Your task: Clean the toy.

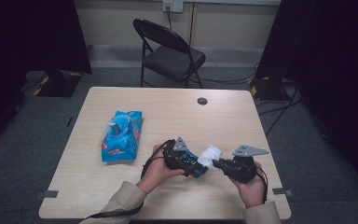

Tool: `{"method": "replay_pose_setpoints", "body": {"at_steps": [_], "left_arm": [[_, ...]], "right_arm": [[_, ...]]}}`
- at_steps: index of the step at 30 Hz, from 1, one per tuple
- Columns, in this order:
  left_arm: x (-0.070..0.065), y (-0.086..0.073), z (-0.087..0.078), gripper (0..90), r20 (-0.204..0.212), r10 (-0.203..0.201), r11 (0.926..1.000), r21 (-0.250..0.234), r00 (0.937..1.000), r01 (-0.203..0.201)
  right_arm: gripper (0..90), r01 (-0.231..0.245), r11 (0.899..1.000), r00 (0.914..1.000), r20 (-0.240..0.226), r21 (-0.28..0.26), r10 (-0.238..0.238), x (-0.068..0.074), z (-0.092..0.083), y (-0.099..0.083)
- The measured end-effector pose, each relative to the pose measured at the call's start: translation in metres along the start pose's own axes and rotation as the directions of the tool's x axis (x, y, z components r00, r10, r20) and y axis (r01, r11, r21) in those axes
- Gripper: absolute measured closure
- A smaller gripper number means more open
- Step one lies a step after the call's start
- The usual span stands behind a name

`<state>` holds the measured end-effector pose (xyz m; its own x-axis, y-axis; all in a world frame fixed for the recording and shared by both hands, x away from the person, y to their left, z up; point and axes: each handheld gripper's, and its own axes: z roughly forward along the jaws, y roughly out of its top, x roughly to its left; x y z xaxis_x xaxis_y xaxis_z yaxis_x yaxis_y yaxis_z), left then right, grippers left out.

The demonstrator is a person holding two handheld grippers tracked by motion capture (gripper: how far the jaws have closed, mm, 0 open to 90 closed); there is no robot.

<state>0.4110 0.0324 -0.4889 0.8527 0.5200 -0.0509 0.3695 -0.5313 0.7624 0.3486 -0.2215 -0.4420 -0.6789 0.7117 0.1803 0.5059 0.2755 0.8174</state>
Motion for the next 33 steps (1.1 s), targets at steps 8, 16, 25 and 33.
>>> {"method": "replay_pose_setpoints", "body": {"at_steps": [8,16,25,33], "left_arm": [[0.0,-0.001,0.0,8.1,-0.001,0.002,1.0,-0.005,1.0,-0.002],[0.0,0.0,0.0,8.1,0.001,-0.001,1.0,-0.003,1.0,0.001],[-0.001,-0.001,0.0,8.0,-0.001,0.003,1.0,-0.004,1.0,-0.003],[0.0,-0.001,0.0,8.0,-0.001,0.004,1.0,-0.004,1.0,-0.004]], "right_arm": [[82.4,0.005,0.998,0.9968,0.079,0.062,-0.01,-0.009,0.024,-0.016],[82.4,0.005,0.994,0.9946,0.103,0.107,-0.016,-0.011,0.04,-0.024],[82.5,-0.006,0.989,0.9923,0.123,0.149,-0.012,-0.01,0.051,-0.033],[82.8,-0.003,0.987,0.995,0.099,0.16,-0.013,-0.005,0.052,-0.033]]}}
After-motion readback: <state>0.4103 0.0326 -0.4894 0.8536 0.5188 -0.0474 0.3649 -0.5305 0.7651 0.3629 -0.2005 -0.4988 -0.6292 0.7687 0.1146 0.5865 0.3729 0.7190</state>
